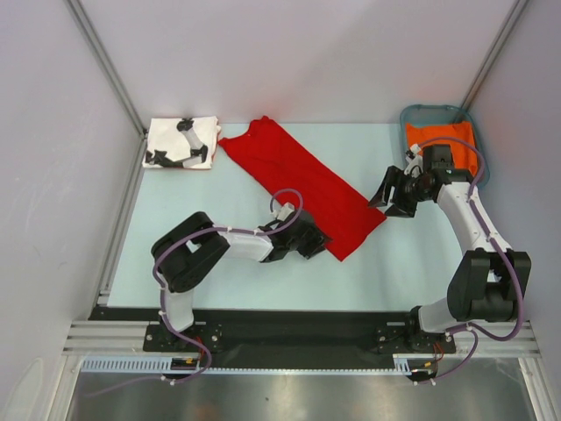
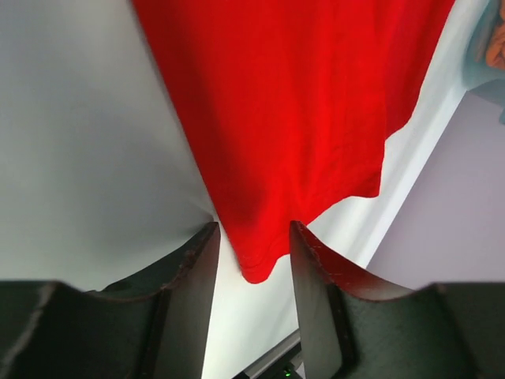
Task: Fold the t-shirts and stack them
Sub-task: Fold the tshirt
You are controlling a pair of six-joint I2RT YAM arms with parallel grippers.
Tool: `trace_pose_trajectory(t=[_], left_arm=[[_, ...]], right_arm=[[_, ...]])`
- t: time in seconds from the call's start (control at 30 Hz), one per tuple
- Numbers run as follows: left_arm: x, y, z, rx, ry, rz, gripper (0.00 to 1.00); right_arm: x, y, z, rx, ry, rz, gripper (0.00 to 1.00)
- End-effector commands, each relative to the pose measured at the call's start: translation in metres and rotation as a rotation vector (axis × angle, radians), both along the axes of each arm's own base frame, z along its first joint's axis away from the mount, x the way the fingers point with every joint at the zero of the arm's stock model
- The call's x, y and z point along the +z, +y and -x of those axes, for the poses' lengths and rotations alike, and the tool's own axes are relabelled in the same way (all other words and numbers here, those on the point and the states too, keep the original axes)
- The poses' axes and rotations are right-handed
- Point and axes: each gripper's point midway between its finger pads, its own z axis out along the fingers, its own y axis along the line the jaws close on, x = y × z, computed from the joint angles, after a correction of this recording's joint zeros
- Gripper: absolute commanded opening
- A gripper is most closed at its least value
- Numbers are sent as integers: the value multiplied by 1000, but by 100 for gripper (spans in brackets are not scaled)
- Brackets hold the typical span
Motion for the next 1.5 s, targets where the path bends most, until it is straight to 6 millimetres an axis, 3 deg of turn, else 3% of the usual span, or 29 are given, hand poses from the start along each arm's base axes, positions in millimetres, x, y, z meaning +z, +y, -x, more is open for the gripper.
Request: trace_pose_trajectory(t=[0.0,0.13,0.3,0.6,0.73,0.8,0.97,1.1,1.2,1.23,1.27,1.37,1.4,1.47], left_arm=[[-7,-2,1,31,37,-15,46],[-15,5,11,43,66,-27,43],[-19,-1,10,21,72,-28,40],[-27,-5,7,-22,61,-41,24],[-27,4,11,-27,68,-41,3],[-17,9,15,-37,52,-37,1],[-19,37,48,-148,62,-106,0],[-20,59,78,-243,82,-134,0],[-23,86,100,-274,103,-167,0],[-32,104,113,-278,129,-204,0],[-24,114,119,-286,117,-208,0],[-29,146,136,-287,119,-272,0],[-21,158,141,-281,108,-290,0],[-23,183,155,-275,136,-345,1]], right_arm=[[14,2,-1,19,-55,-13,67],[17,2,-3,12,-69,-18,67],[15,0,-4,8,-65,-17,67],[18,-1,1,-3,-72,-17,67],[17,-2,3,2,-67,-9,67],[14,-2,5,-2,-55,-10,67],[9,3,4,-9,-66,-36,67],[-11,15,13,36,-25,-50,67],[-32,34,30,99,34,-62,67],[-38,39,33,113,38,-72,67],[-49,46,45,135,72,-89,67],[-68,66,64,181,114,-91,66],[-71,71,64,192,104,-95,66],[-76,85,73,216,127,-109,66]])
